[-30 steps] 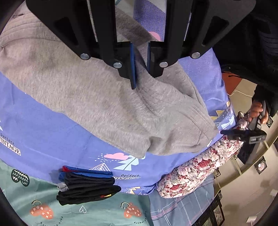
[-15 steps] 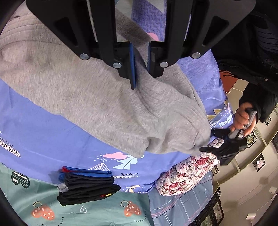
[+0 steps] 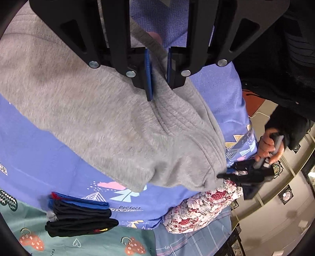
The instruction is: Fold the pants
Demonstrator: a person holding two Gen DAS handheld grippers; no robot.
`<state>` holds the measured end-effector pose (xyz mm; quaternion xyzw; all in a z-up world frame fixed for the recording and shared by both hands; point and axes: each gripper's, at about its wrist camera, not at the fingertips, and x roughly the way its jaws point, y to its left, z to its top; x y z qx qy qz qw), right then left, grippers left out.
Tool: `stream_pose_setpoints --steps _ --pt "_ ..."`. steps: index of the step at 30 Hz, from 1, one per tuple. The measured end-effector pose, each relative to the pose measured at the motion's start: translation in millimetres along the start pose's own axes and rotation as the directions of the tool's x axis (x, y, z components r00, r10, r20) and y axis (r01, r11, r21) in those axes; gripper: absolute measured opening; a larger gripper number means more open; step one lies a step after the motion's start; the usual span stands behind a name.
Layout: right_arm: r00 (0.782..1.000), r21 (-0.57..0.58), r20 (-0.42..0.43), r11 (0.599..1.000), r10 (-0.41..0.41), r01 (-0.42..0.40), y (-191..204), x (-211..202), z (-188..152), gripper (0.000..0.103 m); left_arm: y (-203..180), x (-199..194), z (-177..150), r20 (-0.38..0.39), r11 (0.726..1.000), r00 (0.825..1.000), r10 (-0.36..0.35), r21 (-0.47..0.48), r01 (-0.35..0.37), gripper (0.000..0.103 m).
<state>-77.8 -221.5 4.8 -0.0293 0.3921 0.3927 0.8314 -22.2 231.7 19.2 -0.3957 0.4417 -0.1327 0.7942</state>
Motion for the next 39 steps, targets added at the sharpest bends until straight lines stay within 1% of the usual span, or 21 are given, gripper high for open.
stream_pose_setpoints --steps 2,3,4,6,7,8,12,14,17,20,22,26,28,29,31,32,33,34,36,38,39 --pt "1.000 0.003 -0.018 1.000 0.000 0.000 -1.2 3.3 0.6 0.015 -4.9 4.4 2.0 0.011 1.000 1.000 0.010 0.007 -0.010 0.074" --pt "1.000 -0.002 -0.025 1.000 -0.006 0.006 -0.3 4.5 0.3 0.015 -7.8 5.4 4.0 0.027 1.000 0.999 0.018 0.008 -0.018 0.078" --pt "1.000 -0.011 -0.026 1.000 -0.015 0.015 1.5 4.8 -0.2 0.015 -11.2 8.0 6.9 0.034 1.000 0.999 0.019 0.011 -0.019 0.078" --pt "1.000 -0.011 -0.020 1.000 -0.022 0.022 2.1 3.7 -2.4 0.016 -17.6 9.0 12.0 0.056 0.999 0.998 0.027 0.030 -0.029 0.067" --pt "1.000 -0.006 -0.019 1.000 -0.022 0.021 1.5 3.6 -3.7 0.016 -23.8 9.9 14.0 0.068 0.998 0.997 0.039 0.053 -0.043 0.054" --pt "1.000 -0.002 -0.017 1.000 -0.024 0.024 1.6 4.2 -5.0 0.016 -24.1 8.9 13.9 0.068 0.996 0.997 0.045 0.070 -0.050 0.025" --pt "1.000 -0.006 0.004 1.000 -0.030 0.030 3.5 -1.1 -4.3 0.016 -25.2 4.1 14.1 0.065 0.996 0.997 0.047 0.079 -0.052 0.018" --pt "1.000 -0.010 0.029 1.000 -0.006 0.007 5.3 -8.0 -0.6 0.016 -24.3 -9.2 10.4 0.096 0.997 0.995 0.035 0.072 -0.042 0.016" --pt "0.998 -0.037 0.042 0.999 0.037 -0.035 11.7 -17.2 5.8 0.015 -22.3 -34.6 -1.0 0.145 0.996 0.989 0.032 0.078 -0.044 0.016" --pt "0.998 -0.075 -0.040 0.997 -0.037 0.034 14.3 0.2 2.1 0.014 3.4 -21.3 -7.2 0.113 0.983 0.979 0.167 0.063 -0.175 0.017" --pt "0.996 -0.069 -0.076 0.997 -0.051 0.046 12.2 13.4 -3.0 0.015 15.8 0.0 -8.6 0.097 0.967 0.966 0.238 0.068 -0.245 0.017" --pt "0.994 -0.095 -0.057 0.991 -0.095 0.090 21.1 14.6 -1.8 0.015 0.9 3.9 -5.0 0.152 0.957 0.958 0.242 0.123 -0.261 0.017" --pt "0.992 -0.108 -0.061 0.989 -0.112 0.105 24.9 15.6 -4.9 0.016 0.5 8.5 -3.6 0.131 0.947 0.953 0.272 0.140 -0.290 0.020" --pt "0.991 -0.116 -0.060 0.987 -0.119 0.111 27.3 15.1 -6.9 0.019 5.1 9.3 -4.0 0.112 0.948 0.953 0.280 0.124 -0.293 0.023" --pt "0.990 -0.118 -0.055 0.986 -0.126 0.119 29.8 9.0 -11.0 0.031 11.3 3.2 -8.5 0.083 0.951 0.955 0.286 0.100 -0.294 0.024" --pt "0.991 -0.100 -0.043 0.987 -0.130 0.125 28.9 1.9 -12.6 0.040 9.0 -1.8 -11.1 0.083 0.945 0.950 0.301 0.110 -0.309 0.036" --pt "0.992 -0.073 -0.026 0.990 -0.120 0.118 25.5 -8.3 -14.4 0.051 5.5 -8.0 -15.5 0.097 0.923 0.931 0.352 0.127 -0.362 0.053" --pt "0.993 -0.040 0.006 0.992 -0.117 0.117 19.8 -20.7 -16.0 0.052 -0.7 -18.4 -21.6 0.144 0.895 0.904 0.403 0.146 -0.422 0.066" --pt "0.989 0.035 0.066 0.991 -0.134 0.132 4.1 -50.6 -19.8 0.052 -14.0 -39.2 -31.2 0.210 0.892 0.904 0.372 0.187 -0.411 0.066" --pt "0.965 0.137 0.128 0.967 -0.231 0.213 -21.6 -90.5 -23.0 0.052 -34.3 -59.7 -38.3 0.307 0.867 0.877 0.369 0.226 -0.444 0.067" --pt "0.942 0.197 0.144 0.942 -0.302 0.272 -37.7 -110.6 -25.5 0.054 -49.4 -67.2 -41.6 0.350 0.857 0.871 0.345 0.261 -0.444 0.068"
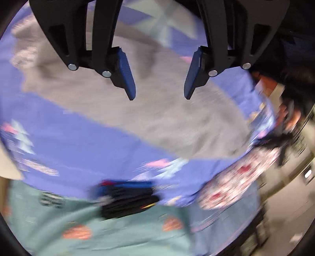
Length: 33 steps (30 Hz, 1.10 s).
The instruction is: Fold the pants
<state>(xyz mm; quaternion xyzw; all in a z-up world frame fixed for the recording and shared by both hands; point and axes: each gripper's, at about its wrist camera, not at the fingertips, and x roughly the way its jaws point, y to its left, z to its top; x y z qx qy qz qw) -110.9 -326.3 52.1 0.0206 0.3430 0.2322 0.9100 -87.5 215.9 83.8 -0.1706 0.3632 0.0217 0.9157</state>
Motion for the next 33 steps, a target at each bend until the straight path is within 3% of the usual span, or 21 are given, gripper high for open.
stream_pose_setpoints --steps 1,2,3,4,6,9,11,12,13,14,15,16,21,25,27,31,33 --pt "0.995 0.069 0.018 0.992 -0.103 0.102 -28.3 -15.1 3.0 0.056 -9.6 -5.2 2.8 0.020 1.000 1.000 -0.017 0.024 0.017 0.071" --pt "0.981 0.129 0.019 0.974 -0.192 0.188 -51.7 -25.5 3.7 0.065 -23.6 -7.3 5.3 0.028 0.997 0.999 -0.046 0.058 0.044 0.075" --pt "0.954 0.192 0.000 0.936 -0.301 0.295 -77.1 -34.8 3.2 0.073 -35.1 -4.7 7.2 0.025 0.994 0.997 -0.067 0.082 0.065 0.076" --pt "0.924 0.228 -0.030 0.897 -0.381 0.378 -96.5 -39.4 1.9 0.075 -49.7 0.7 6.0 0.012 0.989 0.996 -0.093 0.119 0.091 0.077" --pt "0.880 0.266 -0.113 0.839 -0.462 0.475 -131.5 -38.7 -2.7 0.075 -72.2 20.2 0.9 -0.029 0.980 0.994 -0.102 0.169 0.106 0.077" --pt "0.922 0.319 -0.207 0.868 -0.328 0.381 -167.1 -18.8 -13.4 0.075 -90.3 47.7 -9.9 -0.070 0.970 0.995 -0.069 0.229 0.084 0.077" --pt "0.911 0.325 -0.289 0.865 -0.294 0.383 -177.9 0.7 -21.0 0.075 -95.7 64.3 -18.6 -0.088 0.965 0.996 -0.023 0.257 0.045 0.077" --pt "0.906 0.344 -0.328 0.860 -0.267 0.378 -183.3 9.4 -26.5 0.070 -94.0 70.9 -21.9 -0.113 0.967 0.993 -0.030 0.246 0.057 0.077" --pt "0.906 0.355 -0.353 0.862 -0.236 0.362 -185.8 14.0 -29.4 0.058 -91.3 78.5 -24.1 -0.136 0.972 0.990 -0.033 0.227 0.063 0.077" --pt "0.919 0.372 -0.350 0.874 -0.180 0.312 -184.9 15.6 -29.7 0.030 -86.0 82.7 -25.7 -0.148 0.975 0.989 -0.026 0.214 0.058 0.077" --pt "0.921 0.358 -0.340 0.880 -0.188 0.312 -181.2 11.9 -25.6 0.015 -82.3 87.6 -26.4 -0.159 0.978 0.987 -0.023 0.200 0.055 0.077" --pt "0.919 0.328 -0.330 0.887 -0.215 0.325 -175.4 7.5 -20.3 0.007 -76.3 92.4 -27.3 -0.168 0.981 0.985 -0.031 0.182 0.062 0.077" --pt "0.959 0.270 -0.145 0.923 -0.242 0.274 -136.1 -57.1 10.9 0.007 -77.6 99.7 -30.0 -0.159 0.981 0.986 -0.042 0.182 0.071 0.085" --pt "0.956 0.250 -0.089 0.923 -0.279 0.293 -111.5 -97.0 12.7 0.006 -85.0 100.4 -33.3 -0.146 0.977 0.989 -0.027 0.205 0.057 0.088" --pt "0.944 0.255 -0.120 0.909 -0.308 0.329 -113.6 -97.8 4.4 0.006 -86.6 100.2 -34.8 -0.144 0.976 0.989 -0.024 0.213 0.054 0.089" --pt "0.908 0.344 -0.267 0.848 -0.323 0.403 -150.4 -63.5 -31.9 0.006 -88.4 99.8 -35.8 -0.145 0.975 0.989 -0.027 0.216 0.058 0.089" --pt "0.905 0.379 -0.299 0.833 -0.301 0.402 -164.1 -44.4 -47.6 0.007 -89.1 99.1 -36.8 -0.149 0.974 0.989 -0.025 0.219 0.057 0.089"
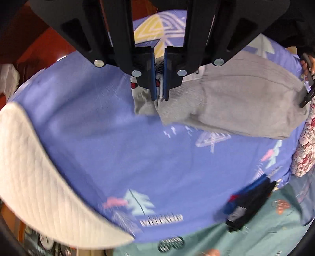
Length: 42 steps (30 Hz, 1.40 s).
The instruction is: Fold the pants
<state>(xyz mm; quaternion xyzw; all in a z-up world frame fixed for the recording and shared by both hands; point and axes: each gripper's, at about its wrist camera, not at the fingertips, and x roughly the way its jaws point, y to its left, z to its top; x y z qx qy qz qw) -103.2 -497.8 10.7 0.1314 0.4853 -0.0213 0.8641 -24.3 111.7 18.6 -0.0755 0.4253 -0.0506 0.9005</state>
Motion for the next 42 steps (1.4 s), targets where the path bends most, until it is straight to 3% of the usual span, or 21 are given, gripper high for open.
stream_pose_setpoints --steps 4,6,8,9,11,12,15,19,21,25,26,29,30,31,33,35,40,42 --pt "0.999 -0.010 0.021 0.999 -0.034 0.034 7.2 4.4 -0.4 0.009 -0.8 -10.9 -0.4 0.007 1.000 1.000 0.000 0.008 0.000 0.089" --pt "0.990 -0.035 0.070 0.991 -0.123 0.126 15.9 -9.8 2.5 0.028 0.9 -19.1 0.2 0.035 0.999 0.999 0.039 0.025 -0.040 0.091" --pt "0.962 -0.065 0.174 0.973 -0.209 0.223 31.2 -32.9 11.6 0.037 8.9 -20.6 0.4 0.054 0.990 0.989 0.134 0.033 -0.136 0.091" --pt "0.961 -0.087 0.211 0.976 -0.178 0.200 42.5 -42.1 16.1 0.037 15.4 -16.7 -0.1 0.036 0.988 0.988 0.153 0.023 -0.154 0.091" --pt "0.977 -0.173 0.205 0.985 0.054 -0.018 77.6 -50.8 33.0 0.037 27.8 -5.4 -3.7 -0.025 0.992 0.991 0.128 -0.011 -0.128 0.091" --pt "0.974 -0.216 0.173 0.970 0.147 -0.108 97.5 -48.4 40.8 0.037 27.0 -4.3 -6.0 -0.022 0.991 0.991 0.135 0.000 -0.135 0.091" --pt "0.933 -0.376 0.024 0.868 0.358 -0.324 183.0 -20.5 63.5 0.038 18.1 -2.5 -13.0 -0.009 0.982 0.983 0.181 0.049 -0.180 0.091" --pt "0.870 -0.445 -0.167 0.752 0.464 -0.486 281.5 36.0 87.4 0.038 19.2 -2.3 -17.7 0.005 0.982 0.983 0.184 0.032 -0.184 0.091" --pt "0.814 -0.388 -0.286 0.715 0.506 -0.581 321.2 73.2 102.6 0.038 19.1 -3.3 -17.7 0.004 0.982 0.982 0.187 0.025 -0.187 0.091" --pt "0.733 -0.313 -0.443 0.677 0.516 -0.666 372.5 126.4 117.5 0.038 19.7 -2.5 -14.3 0.000 0.984 0.984 0.176 0.011 -0.176 0.093" --pt "0.733 -0.315 -0.463 0.681 0.498 -0.662 382.9 136.5 117.4 0.038 19.3 -1.9 -14.3 0.000 0.985 0.985 0.173 0.014 -0.173 0.094" --pt "0.773 -0.340 -0.471 0.721 0.425 -0.603 396.5 153.1 120.0 0.037 17.6 0.1 -14.4 0.003 0.985 0.985 0.171 0.027 -0.171 0.098" --pt "0.780 -0.347 -0.465 0.725 0.418 -0.595 399.6 154.3 119.5 0.019 17.4 0.5 -14.2 0.004 0.985 0.985 0.171 0.029 -0.171 0.098" --pt "0.793 -0.367 -0.434 0.720 0.427 -0.589 400.6 151.8 121.0 0.013 16.9 1.1 -13.8 0.006 0.985 0.985 0.170 0.031 -0.170 0.099" --pt "0.838 -0.421 -0.355 0.730 0.414 -0.539 398.9 147.5 124.7 0.013 16.4 2.8 -13.9 0.013 0.984 0.985 0.171 0.038 -0.172 0.100" --pt "0.837 -0.405 -0.357 0.739 0.414 -0.538 395.7 154.8 124.7 0.012 14.6 5.5 -14.0 0.013 0.982 0.984 0.180 0.049 -0.181 0.101" --pt "0.906 -0.511 -0.276 0.750 0.320 -0.420 405.2 165.5 109.4 0.013 14.9 4.6 -10.3 -0.022 0.983 0.985 0.174 0.060 -0.172 0.101" --pt "0.917 -0.507 -0.228 0.764 0.327 -0.399 398.8 151.0 116.4 0.029 17.5 -6.6 -5.9 -0.036 0.992 0.991 0.129 0.022 -0.128 0.101"
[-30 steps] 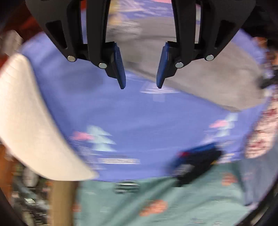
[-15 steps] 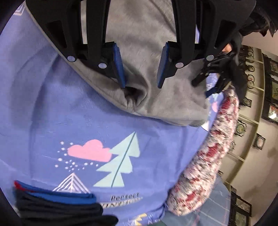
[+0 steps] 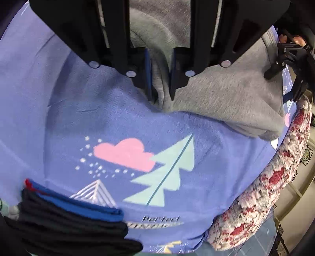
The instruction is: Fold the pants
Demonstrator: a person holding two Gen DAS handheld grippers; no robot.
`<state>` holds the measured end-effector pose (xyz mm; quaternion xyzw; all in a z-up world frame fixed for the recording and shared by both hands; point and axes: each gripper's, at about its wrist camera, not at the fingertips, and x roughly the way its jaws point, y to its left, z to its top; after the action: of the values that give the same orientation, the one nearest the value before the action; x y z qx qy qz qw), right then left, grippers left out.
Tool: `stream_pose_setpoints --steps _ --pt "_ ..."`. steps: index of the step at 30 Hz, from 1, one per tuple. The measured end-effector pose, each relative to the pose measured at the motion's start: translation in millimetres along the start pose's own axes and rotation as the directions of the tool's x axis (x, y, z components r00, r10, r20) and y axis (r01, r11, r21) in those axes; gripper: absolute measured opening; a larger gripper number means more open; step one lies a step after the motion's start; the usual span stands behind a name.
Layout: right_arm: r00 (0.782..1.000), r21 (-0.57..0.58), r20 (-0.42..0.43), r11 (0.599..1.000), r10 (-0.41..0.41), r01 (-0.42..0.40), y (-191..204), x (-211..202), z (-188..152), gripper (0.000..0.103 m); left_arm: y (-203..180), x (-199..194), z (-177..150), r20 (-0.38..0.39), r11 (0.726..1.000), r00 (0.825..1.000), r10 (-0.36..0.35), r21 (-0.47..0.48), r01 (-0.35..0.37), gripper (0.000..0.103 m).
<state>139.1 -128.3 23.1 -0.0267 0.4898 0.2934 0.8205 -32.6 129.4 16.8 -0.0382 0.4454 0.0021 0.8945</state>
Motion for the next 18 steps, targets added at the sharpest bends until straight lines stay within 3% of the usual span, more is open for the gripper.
stream_pose_setpoints --steps 2,4,5,8,10,12,13,14,15,18 --pt "0.996 0.021 0.087 0.999 -0.037 0.035 -6.1 -30.5 -2.4 0.035 2.0 -20.8 6.9 0.029 0.997 0.997 -0.073 -0.027 0.074 0.101" --pt "0.975 0.013 0.189 0.993 -0.116 0.116 -1.3 -71.1 -11.2 0.037 -5.3 -43.2 17.2 0.091 0.993 0.989 -0.115 0.005 0.115 0.101" --pt "0.974 0.002 0.209 0.997 -0.082 0.083 2.5 -86.1 -17.4 0.037 -10.9 -48.5 22.2 0.105 0.990 0.984 -0.141 0.027 0.139 0.101" --pt "0.982 0.000 0.159 0.995 0.100 -0.101 11.0 -100.0 -44.5 0.037 -29.5 -39.0 37.5 0.089 0.979 0.977 -0.194 0.085 0.187 0.101" --pt "0.989 0.018 0.104 0.994 0.102 -0.105 12.1 -82.6 -58.9 0.037 -36.9 -10.9 46.6 0.032 0.980 0.983 -0.183 0.088 0.180 0.101" --pt "0.996 0.075 0.042 0.994 0.079 -0.082 3.7 -48.8 -67.5 0.037 -32.5 27.1 52.1 -0.055 0.985 0.984 -0.169 0.033 0.171 0.101" --pt "0.999 0.088 0.027 0.995 0.035 -0.037 -5.2 -35.8 -70.1 0.036 -26.4 39.3 53.9 -0.074 0.985 0.983 -0.170 0.003 0.171 0.101" --pt "0.999 0.097 0.023 0.995 -0.023 0.020 -12.0 -25.2 -71.9 0.028 -20.4 47.5 54.9 -0.079 0.984 0.981 -0.178 -0.024 0.177 0.101" --pt "0.997 0.113 0.031 0.992 -0.067 0.063 -22.1 -19.8 -74.7 0.005 -16.9 49.5 55.6 -0.070 0.981 0.979 -0.192 -0.038 0.189 0.101" --pt "0.998 0.218 0.057 0.976 0.001 -0.013 -52.7 -26.5 -84.4 0.000 -19.4 46.5 49.8 -0.042 0.984 0.983 -0.180 -0.002 0.181 0.101"
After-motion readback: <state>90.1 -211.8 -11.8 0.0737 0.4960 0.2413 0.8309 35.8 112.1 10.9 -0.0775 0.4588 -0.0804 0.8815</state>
